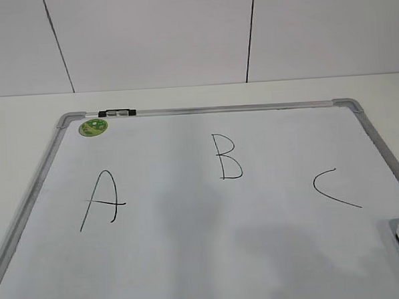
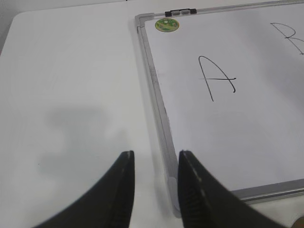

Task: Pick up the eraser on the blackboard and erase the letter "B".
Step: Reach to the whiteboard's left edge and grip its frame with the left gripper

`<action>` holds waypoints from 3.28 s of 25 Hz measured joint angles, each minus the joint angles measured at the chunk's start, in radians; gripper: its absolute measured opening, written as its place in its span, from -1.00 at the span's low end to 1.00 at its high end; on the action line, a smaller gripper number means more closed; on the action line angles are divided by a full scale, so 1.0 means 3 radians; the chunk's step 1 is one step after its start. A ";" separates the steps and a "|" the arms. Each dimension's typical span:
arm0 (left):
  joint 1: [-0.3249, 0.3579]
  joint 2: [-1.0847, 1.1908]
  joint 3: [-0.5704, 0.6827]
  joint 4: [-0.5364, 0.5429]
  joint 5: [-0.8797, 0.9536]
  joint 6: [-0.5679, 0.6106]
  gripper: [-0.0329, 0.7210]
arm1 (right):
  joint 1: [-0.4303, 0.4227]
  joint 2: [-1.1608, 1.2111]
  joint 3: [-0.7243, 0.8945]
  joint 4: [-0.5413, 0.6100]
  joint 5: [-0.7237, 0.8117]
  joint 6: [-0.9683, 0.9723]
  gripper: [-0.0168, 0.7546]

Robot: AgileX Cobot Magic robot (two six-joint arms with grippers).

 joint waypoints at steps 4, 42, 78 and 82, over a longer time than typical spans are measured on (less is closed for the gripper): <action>0.0000 0.0000 0.0000 0.0000 0.0000 0.0000 -0.29 | 0.0000 0.0000 0.0000 0.0000 0.0000 0.0000 0.56; 0.0000 0.0654 -0.0177 0.0000 0.0158 0.0000 -0.29 | 0.0000 0.0599 -0.0123 0.0115 0.0134 0.0116 0.56; 0.0000 0.5694 -0.2350 0.0000 -0.0410 0.0000 -0.29 | 0.0000 0.2850 -0.0480 0.0724 0.0305 0.0450 0.56; 0.0000 0.6044 -0.2510 0.0000 -0.0454 0.0000 -0.29 | 0.0000 0.2850 -0.0480 0.0729 0.0305 0.0450 0.56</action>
